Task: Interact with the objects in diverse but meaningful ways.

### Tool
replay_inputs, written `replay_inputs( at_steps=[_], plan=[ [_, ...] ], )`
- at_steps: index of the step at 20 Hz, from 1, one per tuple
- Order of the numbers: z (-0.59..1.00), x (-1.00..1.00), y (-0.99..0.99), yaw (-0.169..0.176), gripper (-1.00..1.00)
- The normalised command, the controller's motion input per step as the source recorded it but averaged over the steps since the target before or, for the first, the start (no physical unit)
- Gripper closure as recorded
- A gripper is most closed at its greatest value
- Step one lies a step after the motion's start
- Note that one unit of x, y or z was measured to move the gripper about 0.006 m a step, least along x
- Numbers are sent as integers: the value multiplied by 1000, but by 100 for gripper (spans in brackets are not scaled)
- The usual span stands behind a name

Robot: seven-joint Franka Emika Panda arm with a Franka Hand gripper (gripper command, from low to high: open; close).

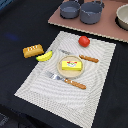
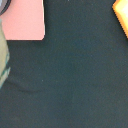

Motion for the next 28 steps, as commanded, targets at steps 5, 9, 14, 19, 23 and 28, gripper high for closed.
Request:
replay_inputs(
  at_steps=[5, 9, 14, 19, 23, 28],
  plan=[
    [-8, 253, -243, -1, -100],
    [-121, 639, -129, -25, -100],
    [-157, 775, -58, -69, -100],
    [-253, 770, -39, -113, -100],
    [-250, 839, -19, -121, -100],
    [-218, 717, -22, -100, -100]
  ],
)
